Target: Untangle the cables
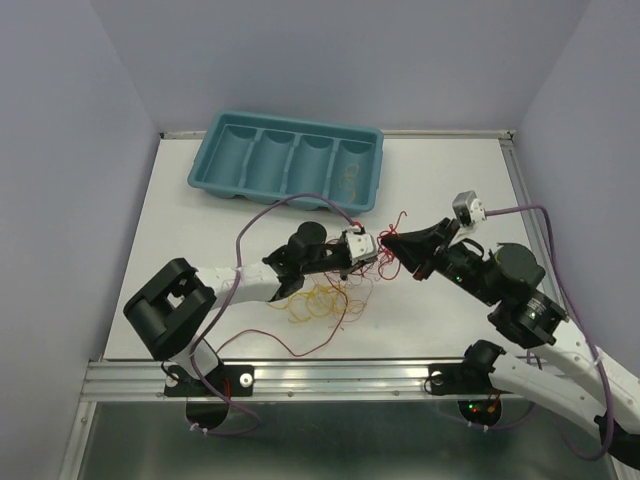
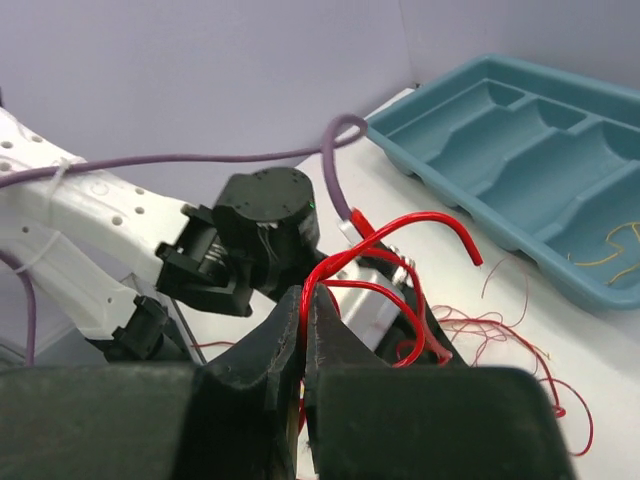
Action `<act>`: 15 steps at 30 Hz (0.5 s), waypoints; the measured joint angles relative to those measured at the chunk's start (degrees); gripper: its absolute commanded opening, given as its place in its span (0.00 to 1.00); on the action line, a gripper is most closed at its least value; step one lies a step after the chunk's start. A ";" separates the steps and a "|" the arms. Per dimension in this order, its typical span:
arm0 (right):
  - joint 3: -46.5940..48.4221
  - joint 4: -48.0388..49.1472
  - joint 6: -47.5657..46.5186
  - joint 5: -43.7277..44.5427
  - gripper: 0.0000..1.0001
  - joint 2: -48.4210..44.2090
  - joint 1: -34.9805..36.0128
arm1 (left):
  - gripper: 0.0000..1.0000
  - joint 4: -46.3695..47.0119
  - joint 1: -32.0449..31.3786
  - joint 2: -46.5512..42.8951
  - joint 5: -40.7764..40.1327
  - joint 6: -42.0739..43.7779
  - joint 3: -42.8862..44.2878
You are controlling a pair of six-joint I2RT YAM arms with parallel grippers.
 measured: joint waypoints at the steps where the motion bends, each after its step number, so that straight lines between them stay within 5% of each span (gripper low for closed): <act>1: -0.09 -0.11 0.09 0.04 0.00 -0.87 0.00 | 0.00 -0.74 -0.76 1.07 -0.55 0.46 0.76; 8: 3.69 0.09 0.63 4.39 0.00 -4.90 0.00 | 0.00 -2.19 -1.75 2.12 -2.62 1.84 1.16; 15: 20.85 2.03 1.29 6.47 0.01 -0.22 0.00 | 0.00 -2.29 -1.75 2.21 -4.20 2.95 1.16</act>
